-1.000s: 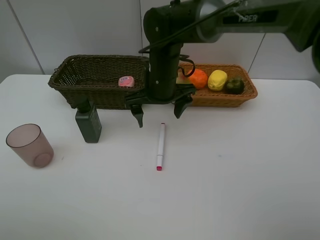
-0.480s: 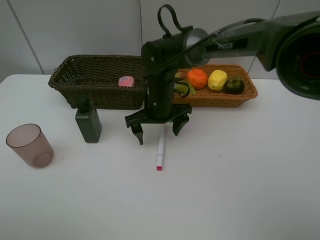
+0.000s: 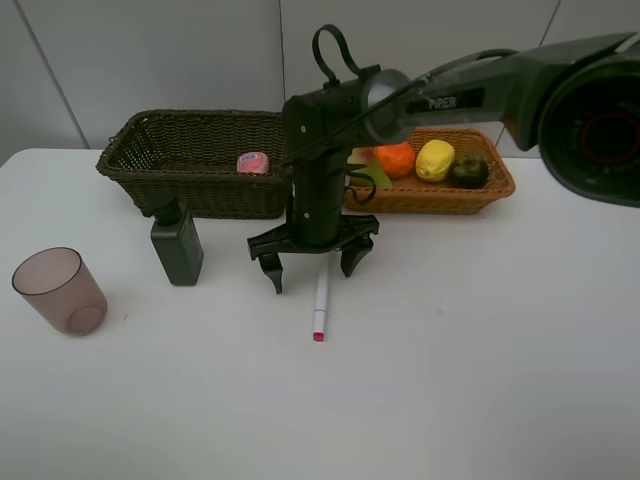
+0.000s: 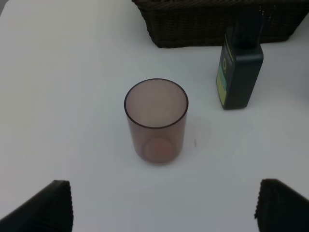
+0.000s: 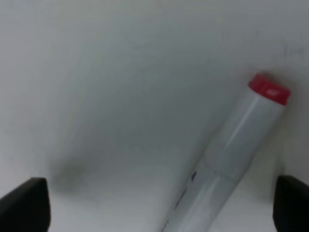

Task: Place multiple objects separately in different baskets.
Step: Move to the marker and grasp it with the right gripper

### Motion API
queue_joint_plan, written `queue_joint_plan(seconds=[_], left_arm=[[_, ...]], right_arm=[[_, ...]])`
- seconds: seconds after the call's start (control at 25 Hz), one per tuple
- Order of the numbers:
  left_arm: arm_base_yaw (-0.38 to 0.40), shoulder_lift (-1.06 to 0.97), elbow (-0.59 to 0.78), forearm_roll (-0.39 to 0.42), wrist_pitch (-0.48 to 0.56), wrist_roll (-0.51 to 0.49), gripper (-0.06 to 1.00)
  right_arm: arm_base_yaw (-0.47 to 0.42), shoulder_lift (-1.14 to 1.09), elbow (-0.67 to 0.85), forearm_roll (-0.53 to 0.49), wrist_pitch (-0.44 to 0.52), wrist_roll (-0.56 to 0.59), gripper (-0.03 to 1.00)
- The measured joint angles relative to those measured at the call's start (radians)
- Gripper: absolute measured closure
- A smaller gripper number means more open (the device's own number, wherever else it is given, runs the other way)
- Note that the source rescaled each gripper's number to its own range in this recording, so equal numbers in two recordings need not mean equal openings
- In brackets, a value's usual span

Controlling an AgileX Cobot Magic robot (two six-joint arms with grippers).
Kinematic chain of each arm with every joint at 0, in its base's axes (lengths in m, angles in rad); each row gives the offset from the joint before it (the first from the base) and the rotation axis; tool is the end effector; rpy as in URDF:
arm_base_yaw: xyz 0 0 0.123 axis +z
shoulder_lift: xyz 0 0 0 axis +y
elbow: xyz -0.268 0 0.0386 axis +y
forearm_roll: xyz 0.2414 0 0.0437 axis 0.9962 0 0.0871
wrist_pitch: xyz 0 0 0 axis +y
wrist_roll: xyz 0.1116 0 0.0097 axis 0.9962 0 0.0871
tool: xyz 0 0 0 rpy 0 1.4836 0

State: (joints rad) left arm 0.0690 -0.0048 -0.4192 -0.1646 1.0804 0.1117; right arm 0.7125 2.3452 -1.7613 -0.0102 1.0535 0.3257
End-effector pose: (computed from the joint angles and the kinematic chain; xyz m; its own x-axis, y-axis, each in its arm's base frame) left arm 0.0286 -0.0143 0.2402 -0.5308 -0.0033 -0.8475 0.0716 0.9962 -0.0487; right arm 0.3357 0.2887 0.0790 -0.9240 -0.3817 -0.0224 -0.3818 0.9242 -0.0019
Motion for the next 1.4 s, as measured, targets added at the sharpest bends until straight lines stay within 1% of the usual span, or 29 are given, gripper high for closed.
queue_joint_plan(seconds=[0.48, 0.6, 0.72, 0.8, 0.92, 1.12, 1.4], left_arm=[[0.000, 0.000, 0.000, 0.000, 0.000, 0.000, -0.06], [0.000, 0.000, 0.000, 0.000, 0.000, 0.000, -0.06], [0.000, 0.000, 0.000, 0.000, 0.000, 0.000, -0.06], [0.000, 0.000, 0.000, 0.000, 0.000, 0.000, -0.06], [0.000, 0.000, 0.000, 0.000, 0.000, 0.000, -0.06], [0.000, 0.000, 0.000, 0.000, 0.000, 0.000, -0.06], [0.000, 0.000, 0.000, 0.000, 0.000, 0.000, -0.06]], right_arm=[[0.000, 0.000, 0.000, 0.000, -0.009, 0.000, 0.01], [0.000, 0.000, 0.000, 0.000, -0.015, 0.000, 0.09], [0.000, 0.000, 0.000, 0.000, -0.028, 0.000, 0.19], [0.000, 0.000, 0.000, 0.000, -0.036, 0.000, 0.28], [0.000, 0.000, 0.000, 0.000, -0.041, 0.000, 0.37], [0.000, 0.000, 0.000, -0.012, -0.042, 0.000, 0.40], [0.000, 0.000, 0.000, -0.035, -0.040, 0.000, 0.40]])
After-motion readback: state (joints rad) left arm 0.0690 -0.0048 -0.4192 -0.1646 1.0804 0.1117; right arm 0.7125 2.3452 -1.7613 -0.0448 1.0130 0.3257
